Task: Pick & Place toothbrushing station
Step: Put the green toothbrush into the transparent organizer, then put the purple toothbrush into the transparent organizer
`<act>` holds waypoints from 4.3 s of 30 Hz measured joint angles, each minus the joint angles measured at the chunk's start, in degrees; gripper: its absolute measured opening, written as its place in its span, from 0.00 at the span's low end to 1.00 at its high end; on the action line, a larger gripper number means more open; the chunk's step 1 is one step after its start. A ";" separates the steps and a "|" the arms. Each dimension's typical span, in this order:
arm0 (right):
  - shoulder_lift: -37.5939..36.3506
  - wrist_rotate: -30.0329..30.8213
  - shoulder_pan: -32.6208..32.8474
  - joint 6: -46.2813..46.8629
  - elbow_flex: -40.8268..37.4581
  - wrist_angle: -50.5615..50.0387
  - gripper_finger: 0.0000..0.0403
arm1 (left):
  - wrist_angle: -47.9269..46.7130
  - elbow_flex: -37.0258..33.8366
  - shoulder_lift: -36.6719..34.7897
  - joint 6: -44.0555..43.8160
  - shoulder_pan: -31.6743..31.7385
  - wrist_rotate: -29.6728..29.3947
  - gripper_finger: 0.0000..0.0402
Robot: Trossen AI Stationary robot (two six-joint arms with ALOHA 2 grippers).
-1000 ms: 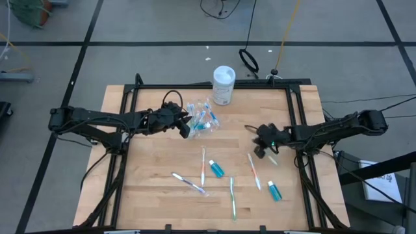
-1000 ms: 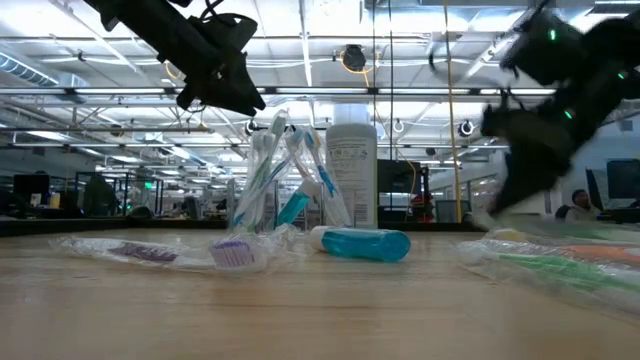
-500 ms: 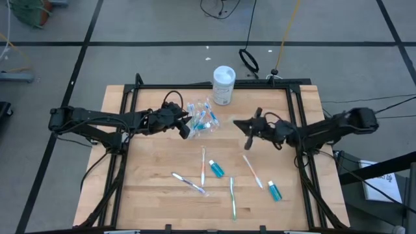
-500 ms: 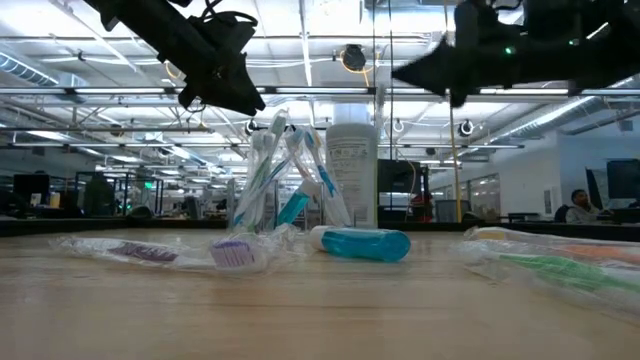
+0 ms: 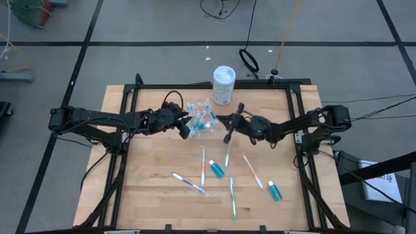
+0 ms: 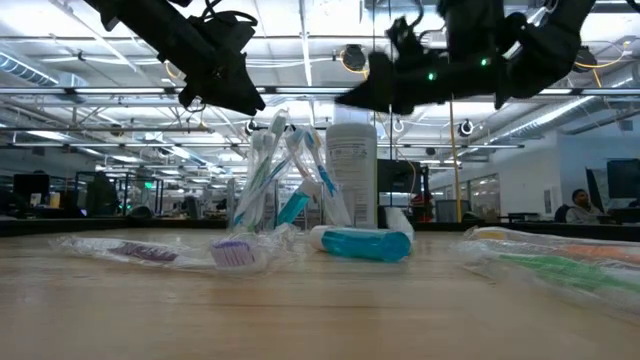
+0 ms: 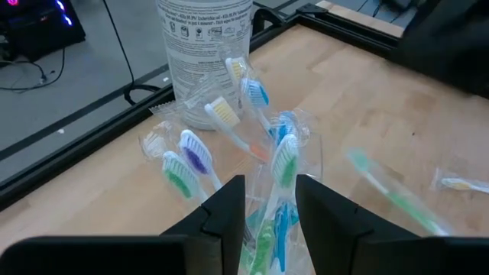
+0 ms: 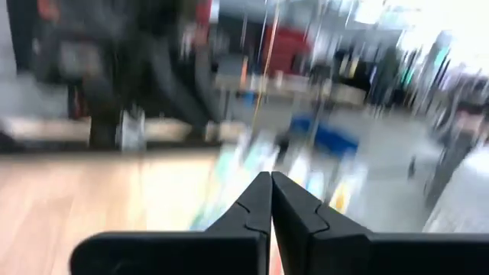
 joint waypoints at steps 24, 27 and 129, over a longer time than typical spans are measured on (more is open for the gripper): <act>-12.24 -5.30 0.60 45.37 -1.48 -60.30 0.44 | -0.56 0.00 0.00 -1.08 0.00 0.59 0.30; -10.61 -5.75 0.41 48.69 -2.78 -58.07 0.45 | -0.57 0.00 0.00 -1.19 -0.09 0.70 0.30; -9.70 -10.64 -9.18 -0.84 -1.03 -18.85 0.36 | -0.23 -0.02 0.84 -7.01 -3.77 19.02 0.30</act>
